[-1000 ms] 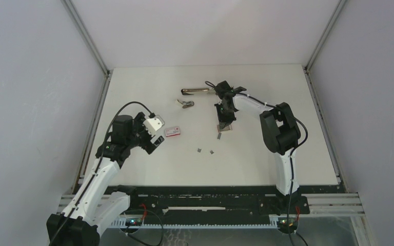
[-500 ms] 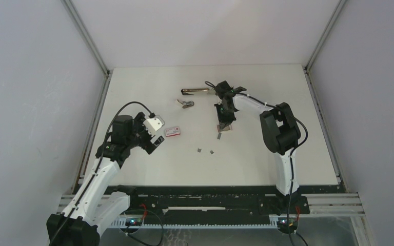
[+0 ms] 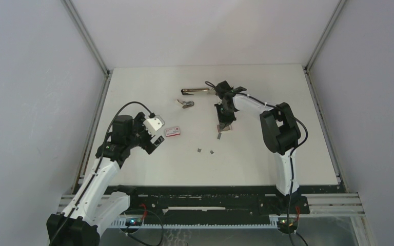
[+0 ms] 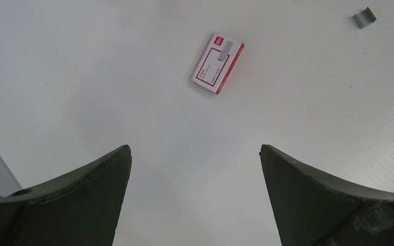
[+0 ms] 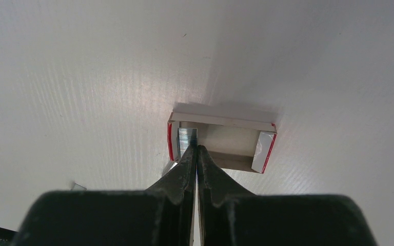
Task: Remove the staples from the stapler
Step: Place the staple in the staple box.
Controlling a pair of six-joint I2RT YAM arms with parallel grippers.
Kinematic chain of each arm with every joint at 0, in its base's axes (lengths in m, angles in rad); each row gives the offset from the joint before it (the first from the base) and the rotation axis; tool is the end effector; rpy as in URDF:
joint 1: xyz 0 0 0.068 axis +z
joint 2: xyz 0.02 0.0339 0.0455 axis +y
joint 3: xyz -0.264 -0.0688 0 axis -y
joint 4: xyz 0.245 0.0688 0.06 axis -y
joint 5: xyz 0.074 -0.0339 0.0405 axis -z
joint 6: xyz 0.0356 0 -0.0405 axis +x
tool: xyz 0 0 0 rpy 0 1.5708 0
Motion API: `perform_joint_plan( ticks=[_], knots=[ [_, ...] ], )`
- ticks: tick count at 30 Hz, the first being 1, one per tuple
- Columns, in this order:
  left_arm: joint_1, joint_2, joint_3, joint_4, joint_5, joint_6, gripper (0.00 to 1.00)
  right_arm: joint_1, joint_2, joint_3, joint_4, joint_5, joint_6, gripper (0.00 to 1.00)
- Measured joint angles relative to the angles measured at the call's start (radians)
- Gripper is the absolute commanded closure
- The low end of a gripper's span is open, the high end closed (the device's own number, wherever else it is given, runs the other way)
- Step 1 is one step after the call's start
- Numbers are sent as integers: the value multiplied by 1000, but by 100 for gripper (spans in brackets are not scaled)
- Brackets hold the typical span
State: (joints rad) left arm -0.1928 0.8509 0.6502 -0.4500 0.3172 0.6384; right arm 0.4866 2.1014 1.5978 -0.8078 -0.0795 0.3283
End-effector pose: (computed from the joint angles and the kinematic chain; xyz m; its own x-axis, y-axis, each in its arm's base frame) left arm 0.1782 -0.0461 0.2566 -0.2238 0.6206 -0.7515 0.6961 0.6415 0.3224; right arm 0.3745 0.2013 0.1697 -0.9648 -0.1468 -0.2180 -0.1828 0.9708 0.1554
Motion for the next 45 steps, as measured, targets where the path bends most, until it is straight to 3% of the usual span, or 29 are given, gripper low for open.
perform_joint_plan(
  ticks=[24,35,40,45],
  knots=[
    [0,0,0,0,0,0,0,0,0,0,0,-8,0,86],
    [0,0,0,0,0,0,0,0,-18,0,-21,5,-44,60],
    [0,0,0,0,0,0,0,10,-107,-4,-16,16,-88,58],
    [0,-1,0,0,0,0,0,29,-201,-23,-2,15,-149,49]
  ],
)
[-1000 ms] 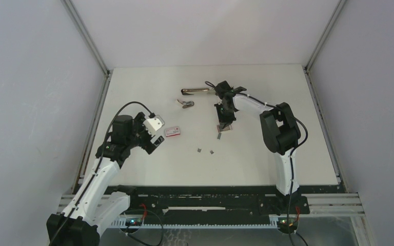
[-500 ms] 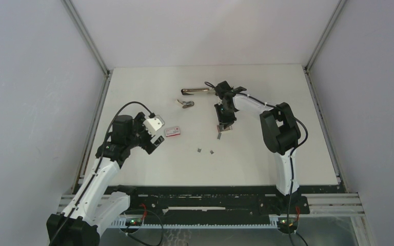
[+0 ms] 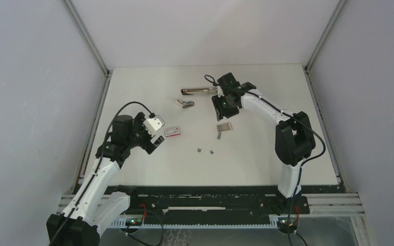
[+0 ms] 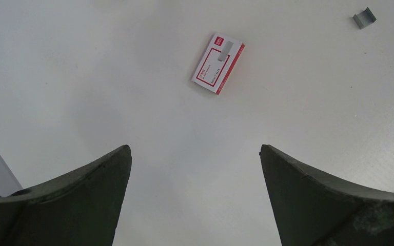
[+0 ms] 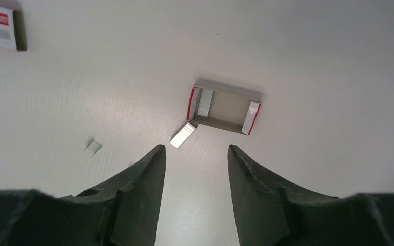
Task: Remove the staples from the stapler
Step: Adjust the staple at the center of the board.
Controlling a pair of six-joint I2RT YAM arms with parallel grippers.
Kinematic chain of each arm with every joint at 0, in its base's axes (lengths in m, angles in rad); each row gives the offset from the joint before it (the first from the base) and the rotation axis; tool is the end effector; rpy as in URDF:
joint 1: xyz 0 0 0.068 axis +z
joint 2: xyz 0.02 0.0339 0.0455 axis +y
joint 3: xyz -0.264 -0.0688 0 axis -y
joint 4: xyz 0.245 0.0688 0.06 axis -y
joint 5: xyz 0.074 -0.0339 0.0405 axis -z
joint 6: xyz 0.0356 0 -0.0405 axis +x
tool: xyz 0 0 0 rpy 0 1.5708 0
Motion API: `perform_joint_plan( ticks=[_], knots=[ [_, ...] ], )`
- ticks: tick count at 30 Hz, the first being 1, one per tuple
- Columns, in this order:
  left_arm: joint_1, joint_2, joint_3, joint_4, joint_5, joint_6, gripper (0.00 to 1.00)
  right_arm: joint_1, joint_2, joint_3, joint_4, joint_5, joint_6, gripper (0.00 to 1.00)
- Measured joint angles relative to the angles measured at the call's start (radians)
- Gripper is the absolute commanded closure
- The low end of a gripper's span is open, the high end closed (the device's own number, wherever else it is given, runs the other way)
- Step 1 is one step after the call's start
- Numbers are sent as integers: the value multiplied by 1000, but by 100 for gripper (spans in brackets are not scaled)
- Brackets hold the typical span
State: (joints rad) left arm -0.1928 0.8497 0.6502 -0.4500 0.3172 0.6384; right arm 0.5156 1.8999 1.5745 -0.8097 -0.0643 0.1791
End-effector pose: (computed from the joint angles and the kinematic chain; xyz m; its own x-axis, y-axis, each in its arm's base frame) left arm 0.1781 -0.0461 0.2568 -0.2229 0.6204 -0.7519 0.6957 0.6416 0.3231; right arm 0.3494 0.2006 0.2426 -0.8680 -0.2876 -0.4049 -0.3669 0.9208 0.1325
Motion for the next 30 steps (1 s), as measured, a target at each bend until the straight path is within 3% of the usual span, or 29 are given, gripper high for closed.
perform_joint_plan(
  ticks=[12,30],
  knots=[
    [0,-6,0,0,0,0,0,105,-29,-63,14,4,-156,39],
    [0,-13,0,1,-8,0,0,266,71,-62,3,-50,-226,43]
  ],
)
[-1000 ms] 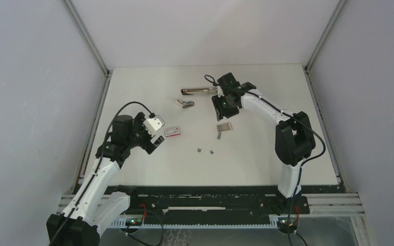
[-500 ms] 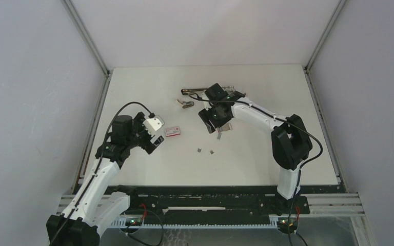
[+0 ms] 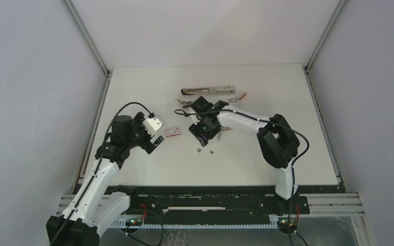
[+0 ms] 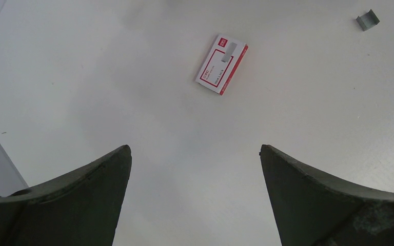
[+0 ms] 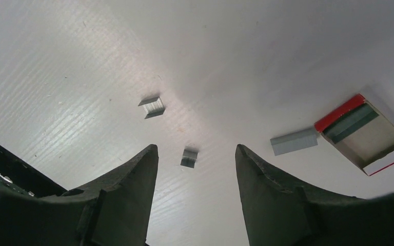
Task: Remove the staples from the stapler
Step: Adjust the staple at the center of the board.
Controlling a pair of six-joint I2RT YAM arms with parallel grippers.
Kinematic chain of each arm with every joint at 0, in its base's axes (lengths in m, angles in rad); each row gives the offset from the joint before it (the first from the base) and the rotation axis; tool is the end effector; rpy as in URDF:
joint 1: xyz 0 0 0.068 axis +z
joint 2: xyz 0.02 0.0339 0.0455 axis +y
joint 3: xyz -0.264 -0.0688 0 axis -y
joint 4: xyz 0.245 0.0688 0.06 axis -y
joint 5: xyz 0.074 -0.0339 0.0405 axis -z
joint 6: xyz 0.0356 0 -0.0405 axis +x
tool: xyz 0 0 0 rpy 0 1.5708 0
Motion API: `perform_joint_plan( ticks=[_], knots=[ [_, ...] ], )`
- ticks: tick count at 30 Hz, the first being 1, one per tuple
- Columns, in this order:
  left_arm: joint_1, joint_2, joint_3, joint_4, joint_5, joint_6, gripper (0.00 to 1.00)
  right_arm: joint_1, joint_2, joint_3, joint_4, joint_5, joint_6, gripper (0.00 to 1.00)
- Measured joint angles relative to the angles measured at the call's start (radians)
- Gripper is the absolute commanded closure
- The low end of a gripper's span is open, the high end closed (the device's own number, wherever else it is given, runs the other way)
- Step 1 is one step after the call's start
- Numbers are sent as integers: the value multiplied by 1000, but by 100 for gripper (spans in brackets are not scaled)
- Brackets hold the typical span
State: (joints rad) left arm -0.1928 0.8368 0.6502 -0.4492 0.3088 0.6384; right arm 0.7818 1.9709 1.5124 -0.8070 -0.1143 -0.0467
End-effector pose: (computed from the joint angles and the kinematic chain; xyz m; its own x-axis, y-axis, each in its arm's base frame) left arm 0.1764 -0.0455 0.2589 -0.2162 0.6207 -0.7537 0.6866 0.6455 0.3345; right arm 0.2824 0.2861 0.1977 -0.6423 -0.7030 -0.3053 -0.7551 0.6488 0.0946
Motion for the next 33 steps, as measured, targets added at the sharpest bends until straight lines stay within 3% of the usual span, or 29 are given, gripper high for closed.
perform_joint_plan(
  ticks=[16,33],
  knots=[
    [0,1,0,6,0,0,0,-169,0,-61,-39,-89,24,42],
    [2,7,0,7,1,0,0,-184,57,-52,-58,-88,70,41]
  ],
)
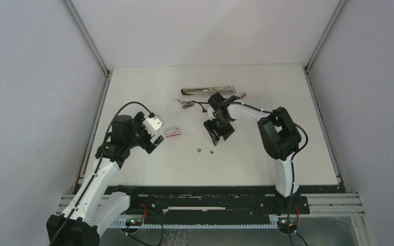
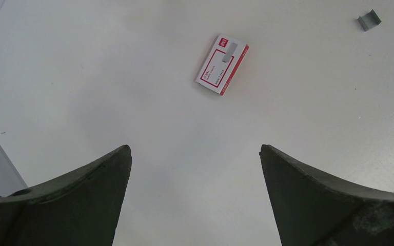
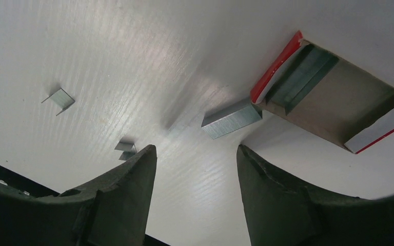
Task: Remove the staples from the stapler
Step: Adjust the staple at the center of the board.
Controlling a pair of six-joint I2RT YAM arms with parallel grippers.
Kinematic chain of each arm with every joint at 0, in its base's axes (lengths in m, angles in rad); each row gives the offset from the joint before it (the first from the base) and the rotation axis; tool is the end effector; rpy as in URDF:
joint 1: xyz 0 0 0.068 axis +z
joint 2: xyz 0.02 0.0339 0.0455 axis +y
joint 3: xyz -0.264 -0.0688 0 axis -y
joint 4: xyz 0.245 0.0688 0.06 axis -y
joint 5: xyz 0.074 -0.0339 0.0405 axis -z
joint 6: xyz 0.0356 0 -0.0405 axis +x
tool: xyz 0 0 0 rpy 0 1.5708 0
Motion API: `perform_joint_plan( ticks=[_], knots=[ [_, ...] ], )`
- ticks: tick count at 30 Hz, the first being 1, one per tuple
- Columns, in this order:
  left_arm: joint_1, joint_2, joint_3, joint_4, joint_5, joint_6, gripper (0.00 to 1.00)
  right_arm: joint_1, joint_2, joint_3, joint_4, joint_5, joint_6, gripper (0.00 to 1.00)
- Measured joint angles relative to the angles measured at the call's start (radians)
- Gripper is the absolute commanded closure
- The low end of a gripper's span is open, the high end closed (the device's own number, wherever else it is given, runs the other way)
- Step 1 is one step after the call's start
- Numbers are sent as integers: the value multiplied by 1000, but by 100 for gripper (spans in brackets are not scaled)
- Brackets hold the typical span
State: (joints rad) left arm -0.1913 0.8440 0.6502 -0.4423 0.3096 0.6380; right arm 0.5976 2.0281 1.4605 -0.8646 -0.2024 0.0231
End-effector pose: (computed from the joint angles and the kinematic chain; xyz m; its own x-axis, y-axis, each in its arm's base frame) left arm 0.1779 -0.0455 0.2584 -0.2173 0.6199 -0.7540 0.6861 0.6464 0.3337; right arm 0.3187 0.2256 0.1614 -0.8318 -0.5388 -0.1335 -0.5551 0.8068 0.2022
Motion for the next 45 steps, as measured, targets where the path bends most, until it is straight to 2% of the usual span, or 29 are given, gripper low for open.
perform_joint_plan(
  ticks=[13,25,30,37,45],
  knots=[
    [0,0,0,0,0,0,0,-2,71,108,-10,9,41,44],
    [0,0,0,0,0,0,0,35,101,151,-21,69,42,64],
    [0,0,0,0,0,0,0,59,101,151,-21,127,34,79],
    [0,0,0,0,0,0,0,79,102,151,-21,173,27,84],
    [0,0,0,0,0,0,0,90,102,151,-21,187,16,86]
  ],
)
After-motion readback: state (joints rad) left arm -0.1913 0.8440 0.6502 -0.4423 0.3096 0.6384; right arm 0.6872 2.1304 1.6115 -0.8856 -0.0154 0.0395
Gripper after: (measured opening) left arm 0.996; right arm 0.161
